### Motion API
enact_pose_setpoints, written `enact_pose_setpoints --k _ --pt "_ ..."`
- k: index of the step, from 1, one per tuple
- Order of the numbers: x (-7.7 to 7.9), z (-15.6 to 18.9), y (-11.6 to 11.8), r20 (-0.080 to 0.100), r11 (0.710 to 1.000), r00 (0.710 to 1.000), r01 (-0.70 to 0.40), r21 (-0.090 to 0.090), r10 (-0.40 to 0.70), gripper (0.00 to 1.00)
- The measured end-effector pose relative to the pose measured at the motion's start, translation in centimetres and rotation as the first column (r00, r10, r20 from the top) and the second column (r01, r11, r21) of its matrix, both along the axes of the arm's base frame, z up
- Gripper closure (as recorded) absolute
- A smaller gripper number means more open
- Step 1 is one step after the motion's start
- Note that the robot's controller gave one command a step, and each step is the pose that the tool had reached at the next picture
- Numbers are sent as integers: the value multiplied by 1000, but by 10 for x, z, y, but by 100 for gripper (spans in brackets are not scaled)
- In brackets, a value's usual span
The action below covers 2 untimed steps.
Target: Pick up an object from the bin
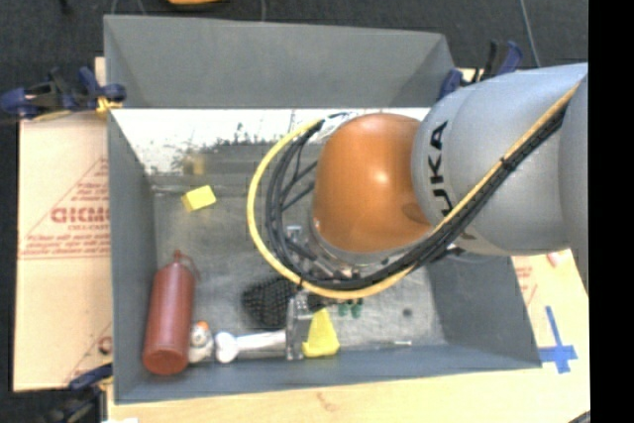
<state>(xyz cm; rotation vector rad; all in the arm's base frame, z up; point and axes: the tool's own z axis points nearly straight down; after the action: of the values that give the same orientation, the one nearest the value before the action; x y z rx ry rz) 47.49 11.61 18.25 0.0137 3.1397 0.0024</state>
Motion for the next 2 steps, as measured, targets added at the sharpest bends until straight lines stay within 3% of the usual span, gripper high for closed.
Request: enact_pose_setpoints --k 1,2 --pt "0 0 0 0 1000 1000 0 0 0 0" --pt "5 -52 -2 8 999 999 -34 0 34 0"
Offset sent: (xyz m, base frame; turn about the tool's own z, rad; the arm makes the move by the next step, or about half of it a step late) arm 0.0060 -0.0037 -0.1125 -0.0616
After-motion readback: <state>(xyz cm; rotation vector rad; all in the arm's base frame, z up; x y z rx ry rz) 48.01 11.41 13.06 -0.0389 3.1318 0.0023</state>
